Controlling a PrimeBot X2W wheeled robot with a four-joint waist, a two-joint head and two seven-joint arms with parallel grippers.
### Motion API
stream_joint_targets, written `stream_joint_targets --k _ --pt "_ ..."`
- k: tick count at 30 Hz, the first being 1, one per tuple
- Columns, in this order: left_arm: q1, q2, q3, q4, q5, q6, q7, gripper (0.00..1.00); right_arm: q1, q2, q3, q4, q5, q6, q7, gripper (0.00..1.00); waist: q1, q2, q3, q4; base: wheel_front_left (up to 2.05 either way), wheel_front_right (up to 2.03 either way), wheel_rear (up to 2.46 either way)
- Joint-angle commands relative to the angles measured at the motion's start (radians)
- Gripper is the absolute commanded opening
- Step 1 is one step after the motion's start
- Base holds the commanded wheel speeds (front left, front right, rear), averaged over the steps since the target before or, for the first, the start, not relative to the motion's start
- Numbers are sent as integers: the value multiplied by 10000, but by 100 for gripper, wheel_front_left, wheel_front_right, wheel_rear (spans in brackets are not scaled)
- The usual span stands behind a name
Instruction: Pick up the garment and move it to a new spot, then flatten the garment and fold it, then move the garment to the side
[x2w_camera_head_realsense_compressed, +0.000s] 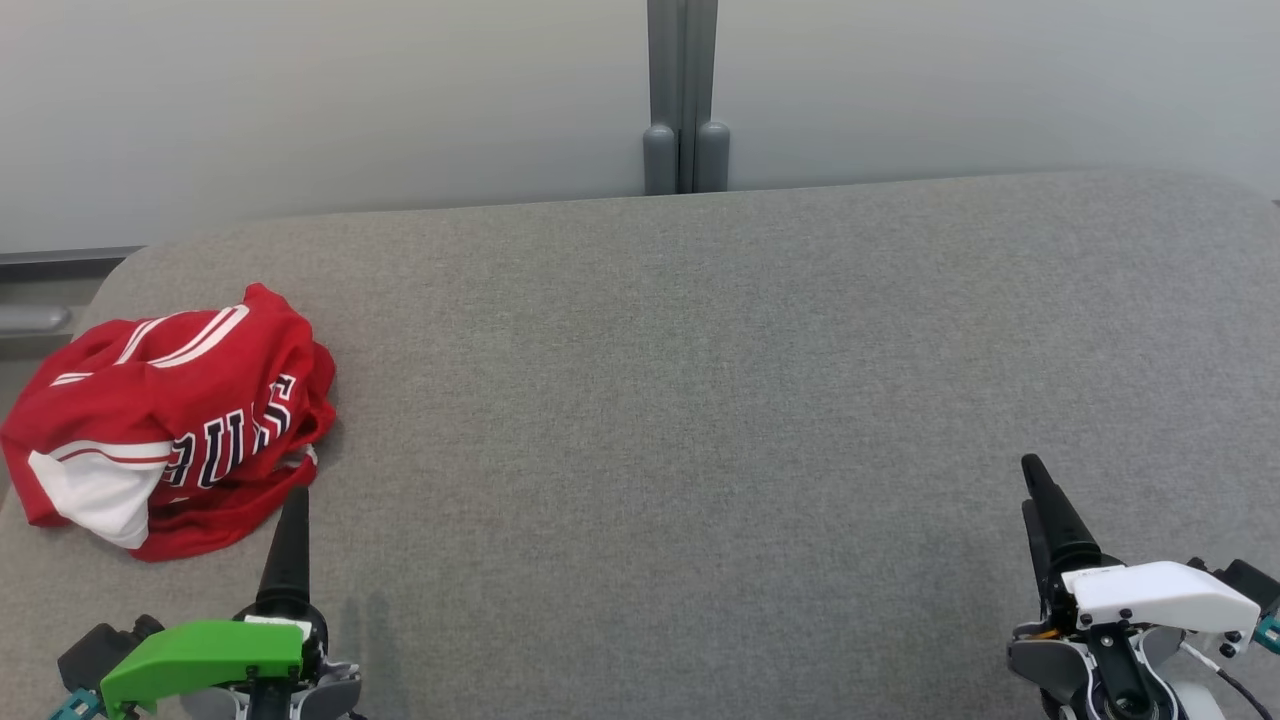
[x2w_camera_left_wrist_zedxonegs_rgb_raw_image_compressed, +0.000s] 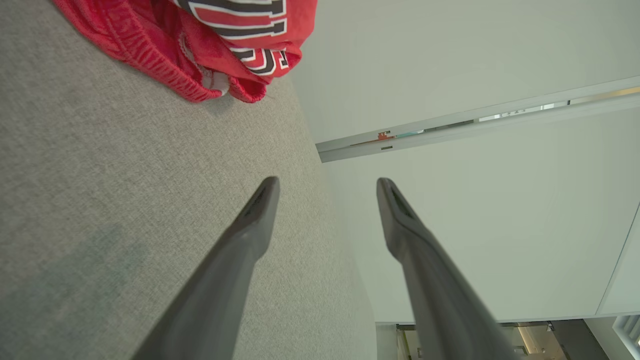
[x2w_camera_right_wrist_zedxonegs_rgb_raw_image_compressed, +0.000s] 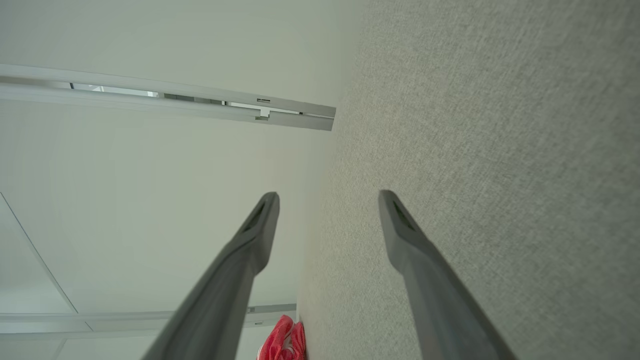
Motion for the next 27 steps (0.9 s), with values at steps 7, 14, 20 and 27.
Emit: stream_joint_targets --k 7,14,20,27 --pt "-16 58 -318 -238 1785 198 -367 100 -259 -64 77 -379 -2061 2 -372 100 0 -1 -5 -2 0 0 0" --pt "21 67 -519 -316 3162 333 -636 100 -239 -73 169 -474 -3400 2 -643 100 0 -1 -10 -3 0 0 0" --pt "41 74 -687 -359 4228 469 -848 100 -262 -79 212 -453 -4337 2 -858 100 0 -1 -18 -1 0 0 0" --pt "48 81 -869 -370 5299 579 -1082 100 -311 -87 222 -446 -5377 3 -1089 100 0 -1 -19 -7 0 0 0"
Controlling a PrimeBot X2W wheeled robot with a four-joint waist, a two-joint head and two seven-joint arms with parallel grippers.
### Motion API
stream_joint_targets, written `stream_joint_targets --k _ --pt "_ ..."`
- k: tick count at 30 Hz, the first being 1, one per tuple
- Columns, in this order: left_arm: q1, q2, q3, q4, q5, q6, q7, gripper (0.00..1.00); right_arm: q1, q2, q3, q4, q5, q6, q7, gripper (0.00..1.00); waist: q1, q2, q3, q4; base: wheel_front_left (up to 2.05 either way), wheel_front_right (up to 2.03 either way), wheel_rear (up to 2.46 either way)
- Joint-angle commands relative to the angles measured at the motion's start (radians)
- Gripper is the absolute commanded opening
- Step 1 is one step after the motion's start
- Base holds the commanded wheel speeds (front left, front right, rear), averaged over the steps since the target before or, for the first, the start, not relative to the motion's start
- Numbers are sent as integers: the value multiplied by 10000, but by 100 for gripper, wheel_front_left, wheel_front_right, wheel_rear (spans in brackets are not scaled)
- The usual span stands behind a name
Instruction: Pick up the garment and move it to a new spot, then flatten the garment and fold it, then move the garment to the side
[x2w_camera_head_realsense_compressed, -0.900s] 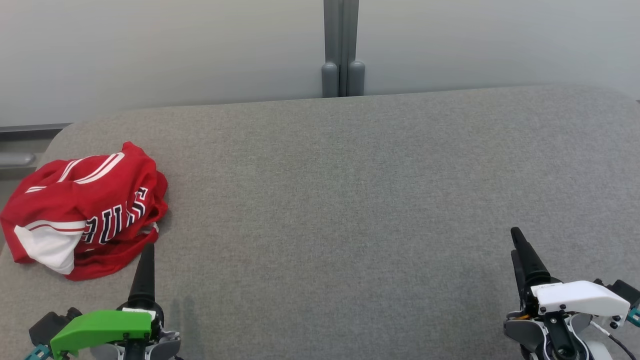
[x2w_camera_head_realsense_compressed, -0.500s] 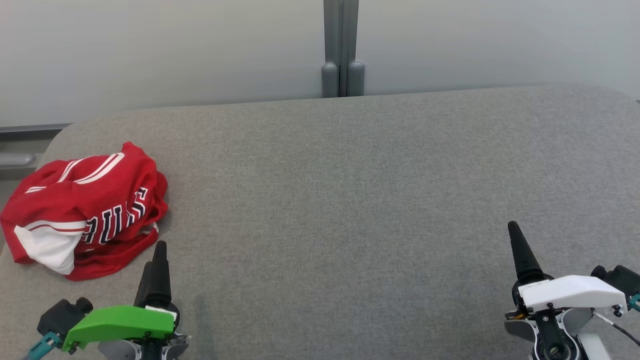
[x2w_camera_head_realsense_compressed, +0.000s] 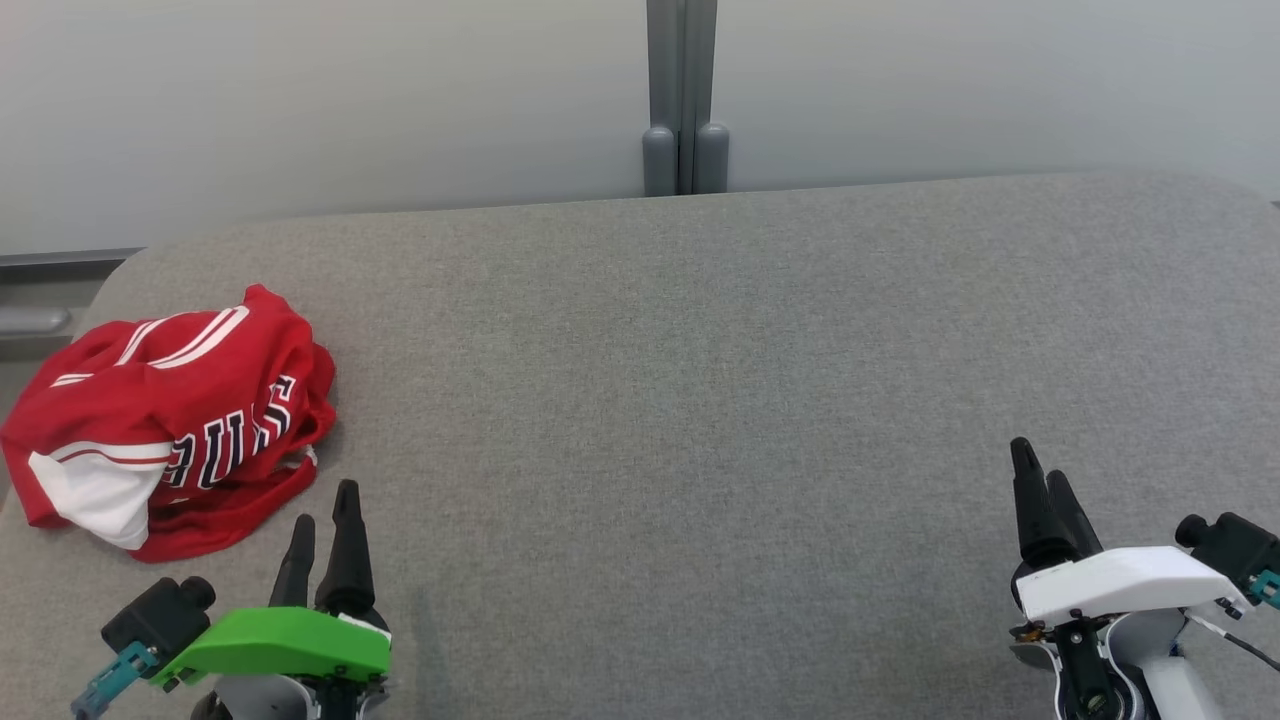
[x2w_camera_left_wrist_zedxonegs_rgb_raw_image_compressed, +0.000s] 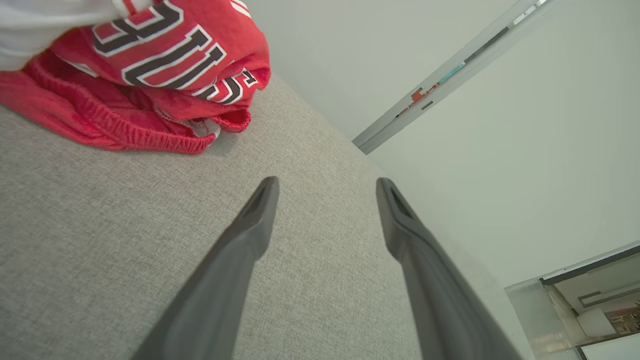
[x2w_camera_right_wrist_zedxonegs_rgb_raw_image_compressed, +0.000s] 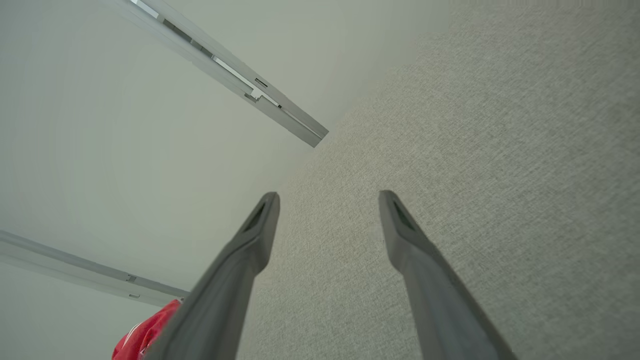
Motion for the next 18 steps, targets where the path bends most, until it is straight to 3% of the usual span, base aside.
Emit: stream_joint_targets --k 1,18 --pt "-18 67 -51 -143 418 72 -117 100 -275 -56 -5 -132 -414 3 -128 100 0 0 0 3 0 0 0" --pt "-97 91 -421 30 2764 322 -621 100 -281 -74 5 -6 -2712 4 -627 100 0 0 -59 138 0 0 0"
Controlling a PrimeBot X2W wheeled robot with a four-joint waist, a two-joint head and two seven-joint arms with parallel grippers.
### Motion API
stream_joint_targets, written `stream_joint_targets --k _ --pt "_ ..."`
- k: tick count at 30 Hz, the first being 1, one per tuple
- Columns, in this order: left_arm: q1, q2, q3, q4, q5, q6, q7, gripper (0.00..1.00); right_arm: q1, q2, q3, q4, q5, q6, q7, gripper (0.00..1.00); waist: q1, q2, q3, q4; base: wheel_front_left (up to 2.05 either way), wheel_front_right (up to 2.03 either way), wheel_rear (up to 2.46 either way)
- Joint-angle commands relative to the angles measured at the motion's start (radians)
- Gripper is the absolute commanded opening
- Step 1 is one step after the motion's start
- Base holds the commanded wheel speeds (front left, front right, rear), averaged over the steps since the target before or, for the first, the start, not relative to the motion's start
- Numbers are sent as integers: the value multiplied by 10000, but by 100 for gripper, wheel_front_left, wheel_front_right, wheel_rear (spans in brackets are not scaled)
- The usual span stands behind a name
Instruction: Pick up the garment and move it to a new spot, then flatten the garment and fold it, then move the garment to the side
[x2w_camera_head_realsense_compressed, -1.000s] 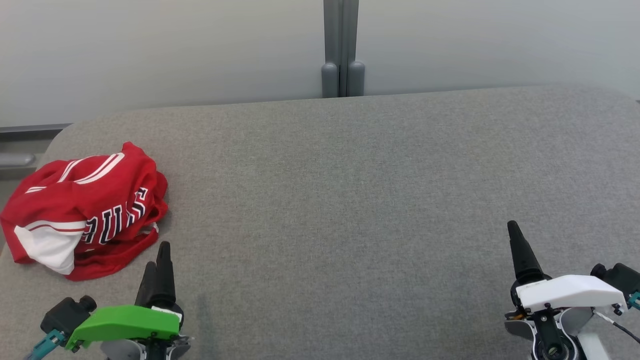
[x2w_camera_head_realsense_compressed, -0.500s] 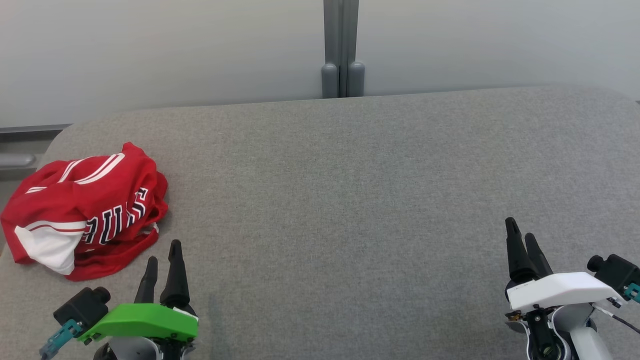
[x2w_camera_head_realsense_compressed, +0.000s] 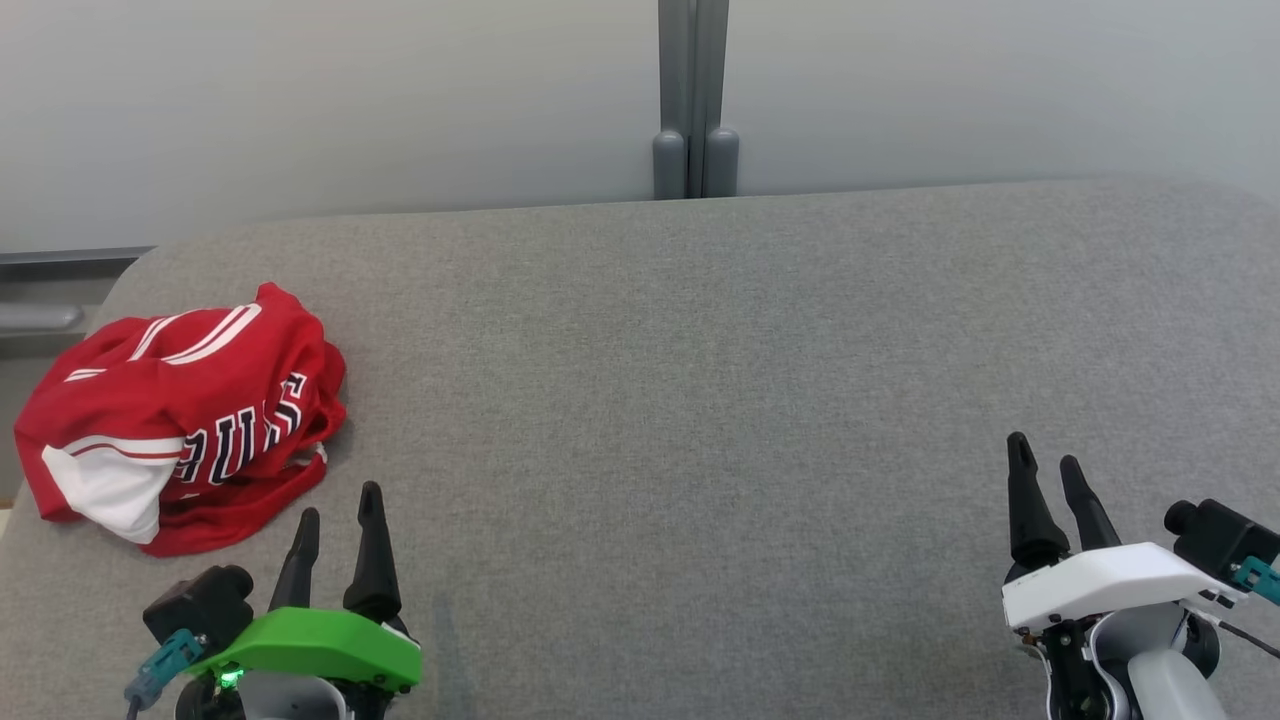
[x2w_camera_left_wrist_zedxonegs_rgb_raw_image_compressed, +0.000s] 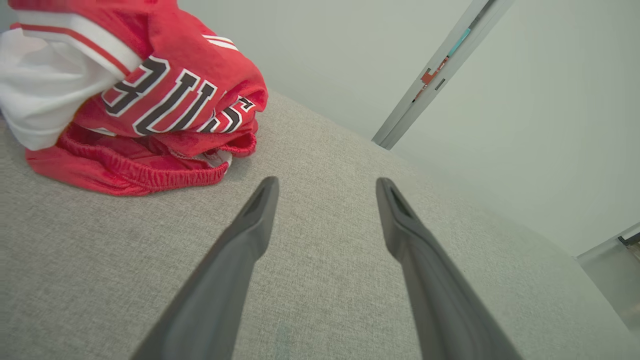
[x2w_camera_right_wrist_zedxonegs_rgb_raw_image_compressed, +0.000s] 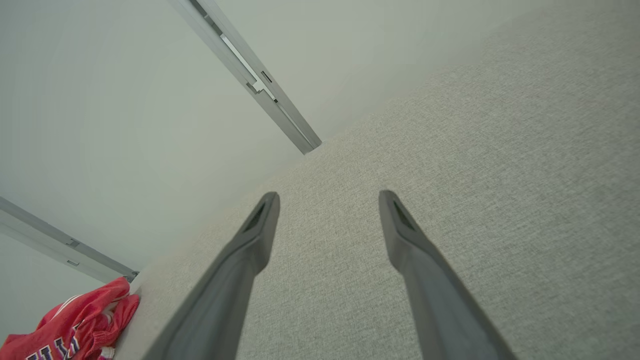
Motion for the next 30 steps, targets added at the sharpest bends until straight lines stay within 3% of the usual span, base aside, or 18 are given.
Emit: stream_joint_targets --k 1,18,30 --pt "-95 83 -51 -68 336 44 -121 100 -217 -61 27 -57 -322 4 -115 100 0 -1 -6 16 0 0 0" --pt "4 128 -333 -164 2165 166 -548 100 -304 -74 261 271 -2110 5 -548 100 0 -1 -21 8 0 0 0" --pt "3 123 -295 121 2893 193 -824 100 -353 -85 479 497 -3186 4 -826 100 0 -1 -14 30 0 0 0"
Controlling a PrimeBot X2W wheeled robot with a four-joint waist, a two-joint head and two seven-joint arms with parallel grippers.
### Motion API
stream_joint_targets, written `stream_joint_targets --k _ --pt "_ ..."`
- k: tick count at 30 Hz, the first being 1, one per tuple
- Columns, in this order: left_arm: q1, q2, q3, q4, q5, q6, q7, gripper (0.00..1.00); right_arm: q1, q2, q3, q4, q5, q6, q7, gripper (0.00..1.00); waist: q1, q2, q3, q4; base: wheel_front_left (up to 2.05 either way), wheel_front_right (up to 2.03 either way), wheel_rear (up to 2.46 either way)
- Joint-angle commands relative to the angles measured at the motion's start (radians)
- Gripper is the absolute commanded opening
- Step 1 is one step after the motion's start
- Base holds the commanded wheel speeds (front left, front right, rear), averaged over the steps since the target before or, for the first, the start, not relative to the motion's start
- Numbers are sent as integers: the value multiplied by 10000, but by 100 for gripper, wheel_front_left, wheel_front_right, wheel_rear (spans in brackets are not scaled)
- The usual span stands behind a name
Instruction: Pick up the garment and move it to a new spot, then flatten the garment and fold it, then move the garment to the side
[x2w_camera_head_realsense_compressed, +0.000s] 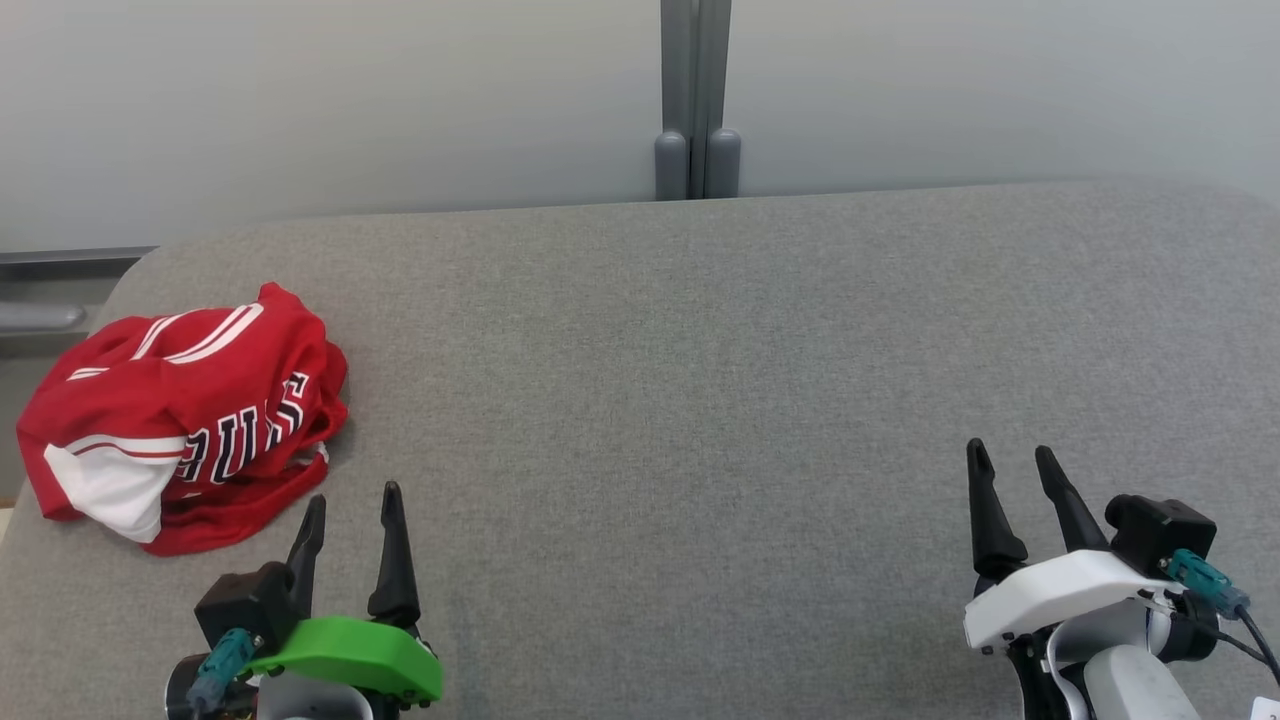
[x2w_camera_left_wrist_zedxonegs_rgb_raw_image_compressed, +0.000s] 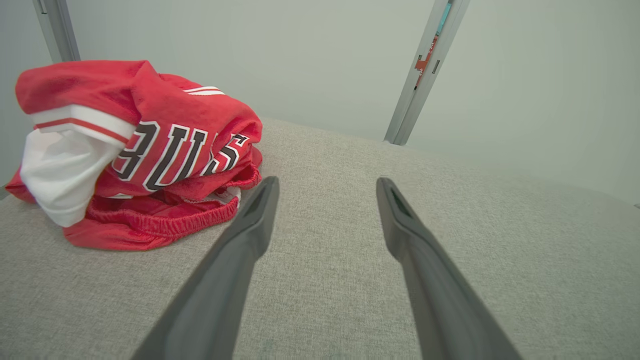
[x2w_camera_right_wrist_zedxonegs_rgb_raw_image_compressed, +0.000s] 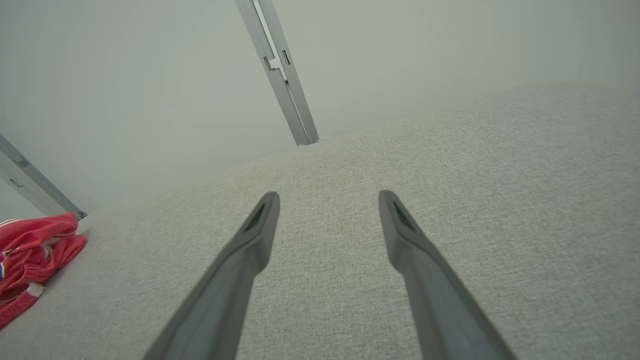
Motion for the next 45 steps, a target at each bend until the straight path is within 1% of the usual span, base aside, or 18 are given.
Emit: stream_joint_targets --k 1,8,31,45 --pt "-29 75 26 18 228 67 -80 100 -184 -56 21 6 -275 3 -90 100 0 -1 12 9 0 0 0" --pt "-180 65 2 101 422 119 -225 100 -221 -61 74 62 -774 3 -235 100 0 -1 24 28 0 0 0" --pt "-128 64 -185 10 1548 337 -645 100 -273 -71 249 113 -2126 4 -652 100 0 -1 -36 12 0 0 0" --pt "-141 61 -183 -12 1248 369 -625 100 -197 -70 221 50 -1963 2 -633 100 0 -1 -41 112 0 0 0"
